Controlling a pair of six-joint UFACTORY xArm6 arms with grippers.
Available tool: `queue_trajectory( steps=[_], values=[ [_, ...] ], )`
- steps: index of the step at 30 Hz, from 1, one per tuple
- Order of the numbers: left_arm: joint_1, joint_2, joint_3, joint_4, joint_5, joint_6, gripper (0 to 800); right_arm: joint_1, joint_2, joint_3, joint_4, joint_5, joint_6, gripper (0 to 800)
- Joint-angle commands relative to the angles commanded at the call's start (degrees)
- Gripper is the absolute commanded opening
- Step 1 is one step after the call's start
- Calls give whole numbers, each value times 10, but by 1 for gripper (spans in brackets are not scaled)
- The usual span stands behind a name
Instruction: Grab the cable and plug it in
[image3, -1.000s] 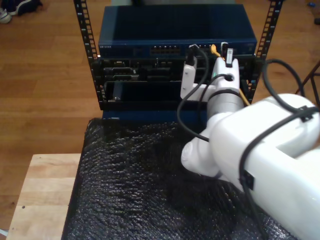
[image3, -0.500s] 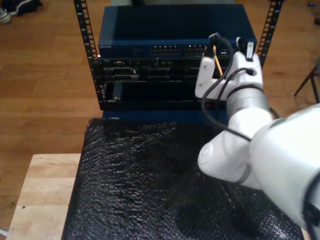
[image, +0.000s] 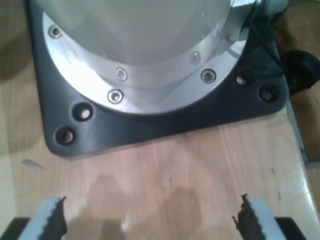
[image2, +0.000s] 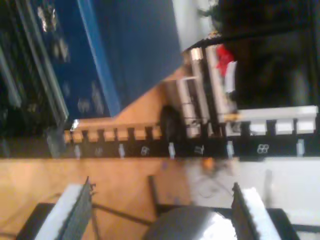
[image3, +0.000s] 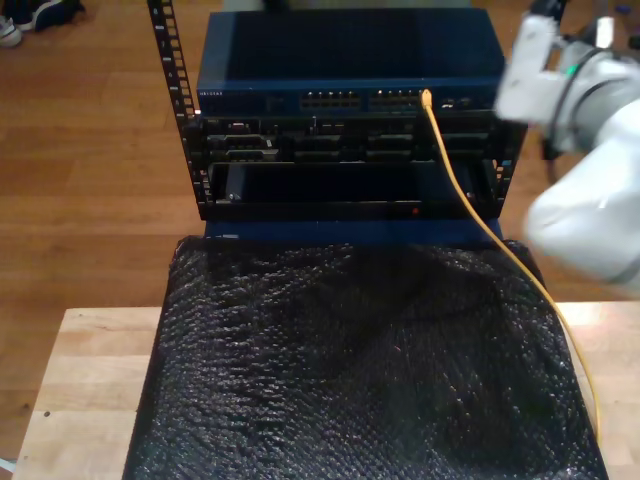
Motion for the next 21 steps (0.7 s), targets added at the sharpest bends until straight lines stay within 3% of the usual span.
queue_trajectory(
  steps=[10, 18, 21],
  values=[
    [0, -1, 0, 0, 0, 0, 799, -125, -61, -15, -141, 236, -18, 689],
    [0, 0, 0, 0, 0, 0, 800, -238, -83, -27, -153, 382, -171, 713],
    [0, -1, 0, 0, 0, 0, 800, -297, -88, -43, -154, 470, -216, 799]
  ],
)
